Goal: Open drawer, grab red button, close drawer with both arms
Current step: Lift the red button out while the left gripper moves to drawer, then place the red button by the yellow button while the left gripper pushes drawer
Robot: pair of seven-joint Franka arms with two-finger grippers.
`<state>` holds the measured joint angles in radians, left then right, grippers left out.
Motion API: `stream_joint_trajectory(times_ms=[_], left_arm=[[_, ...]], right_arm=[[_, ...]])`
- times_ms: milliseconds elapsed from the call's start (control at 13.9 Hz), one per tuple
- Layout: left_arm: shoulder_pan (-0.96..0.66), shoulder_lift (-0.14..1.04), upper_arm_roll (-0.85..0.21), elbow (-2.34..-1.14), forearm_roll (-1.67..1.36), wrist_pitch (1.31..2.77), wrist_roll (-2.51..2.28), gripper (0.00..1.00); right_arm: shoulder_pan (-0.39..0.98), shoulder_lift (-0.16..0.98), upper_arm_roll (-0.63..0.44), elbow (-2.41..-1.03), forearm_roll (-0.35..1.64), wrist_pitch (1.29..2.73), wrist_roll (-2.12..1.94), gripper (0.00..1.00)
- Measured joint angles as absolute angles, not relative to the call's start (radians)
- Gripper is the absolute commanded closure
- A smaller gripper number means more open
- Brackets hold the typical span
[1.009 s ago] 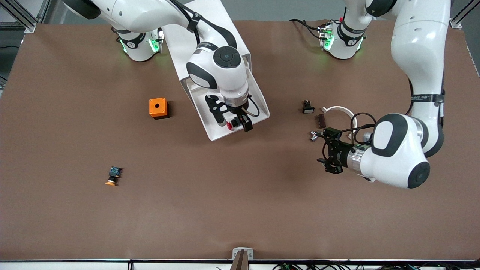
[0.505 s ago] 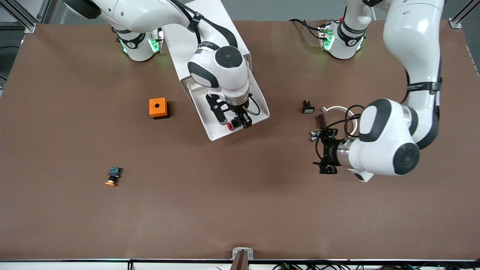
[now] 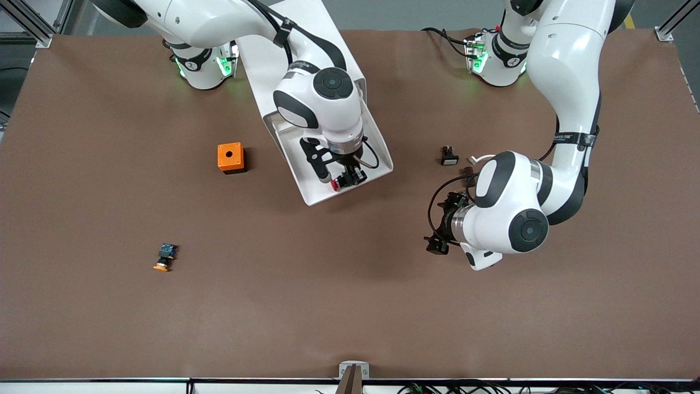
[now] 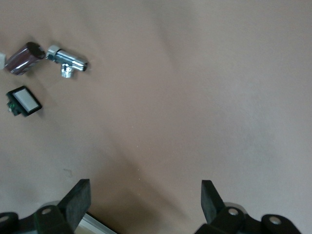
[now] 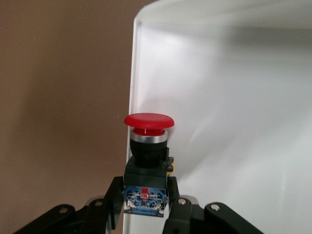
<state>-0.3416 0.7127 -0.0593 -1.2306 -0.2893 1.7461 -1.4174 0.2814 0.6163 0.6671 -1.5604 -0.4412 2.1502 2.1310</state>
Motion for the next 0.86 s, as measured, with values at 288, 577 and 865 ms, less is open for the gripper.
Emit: stream_joint_trajectory(times_ms=[288, 577, 865], left_arm=[[-0.381, 0.718, -0.060, -1.236, -0.283, 1.800, -1.125, 0.01], [-0.475, 0.745, -0.060, -1.241, -0.250, 1.871, -1.016, 0.00], [-0.580, 0.783, -0.061, -1.243, -0.133, 1.908, -0.965, 0.00]], right_arm=[[0.098, 0.607, 0.805, -1.509, -0.444, 2.023, 1.902, 0.92], [-0.008, 0.604, 0.813, -1.441, -0.444, 1.974, 1.547, 0.92], [-0.030, 0.609, 0.703, -1.430, -0.435, 1.969, 1.205, 0.92]])
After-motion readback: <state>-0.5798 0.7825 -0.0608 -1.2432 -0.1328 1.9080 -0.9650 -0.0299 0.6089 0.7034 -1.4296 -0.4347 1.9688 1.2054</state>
